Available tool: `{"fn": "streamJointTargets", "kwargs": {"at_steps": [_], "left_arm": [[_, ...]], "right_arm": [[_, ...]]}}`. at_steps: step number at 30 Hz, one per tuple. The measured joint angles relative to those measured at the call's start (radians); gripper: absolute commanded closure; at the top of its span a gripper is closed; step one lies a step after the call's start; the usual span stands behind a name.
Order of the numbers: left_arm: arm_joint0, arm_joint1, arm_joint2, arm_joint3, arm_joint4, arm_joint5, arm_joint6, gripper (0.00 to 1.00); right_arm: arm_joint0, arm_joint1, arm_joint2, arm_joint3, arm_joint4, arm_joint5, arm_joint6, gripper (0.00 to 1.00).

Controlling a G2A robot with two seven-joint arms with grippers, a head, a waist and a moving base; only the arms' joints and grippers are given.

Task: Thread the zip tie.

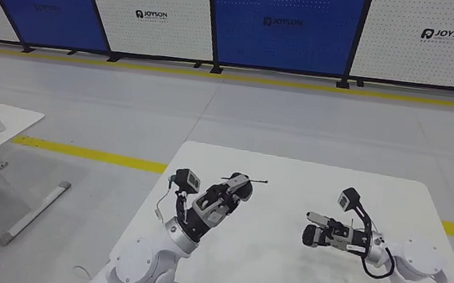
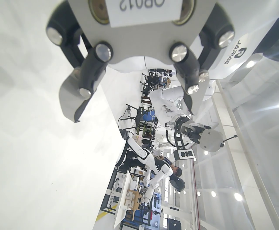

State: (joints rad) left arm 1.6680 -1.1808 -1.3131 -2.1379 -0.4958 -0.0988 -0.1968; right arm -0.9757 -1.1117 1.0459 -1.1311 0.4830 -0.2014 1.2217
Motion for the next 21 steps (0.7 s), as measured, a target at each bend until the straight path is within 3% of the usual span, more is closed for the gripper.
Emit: {"fn": "streamJointTargets", "kwargs": {"at_steps": [7,10,16,21], "left_arm": [[0.008,-0.003,-0.035,-0.021,-0.151,-0.057,-0.053,1.0],[0.011,-0.002,-0.046,-0.018,-0.135,-0.083,-0.053,1.0],[0.01,-0.002,-0.045,-0.017,-0.135,-0.081,-0.052,1.0],[-0.006,-0.003,-0.03,0.005,-0.064,-0.068,-0.039,1.0]], "right_arm": [[0.0,0.0,0.0,0.0,0.0,0.0,0.0,0.0],[0.0,0.0,0.0,0.0,0.0,0.0,0.0,0.0],[0.0,0.0,0.0,0.0,0.0,0.0,0.0,0.0],[0.0,0.0,0.0,0.0,0.0,0.0,0.0,0.0]]}}
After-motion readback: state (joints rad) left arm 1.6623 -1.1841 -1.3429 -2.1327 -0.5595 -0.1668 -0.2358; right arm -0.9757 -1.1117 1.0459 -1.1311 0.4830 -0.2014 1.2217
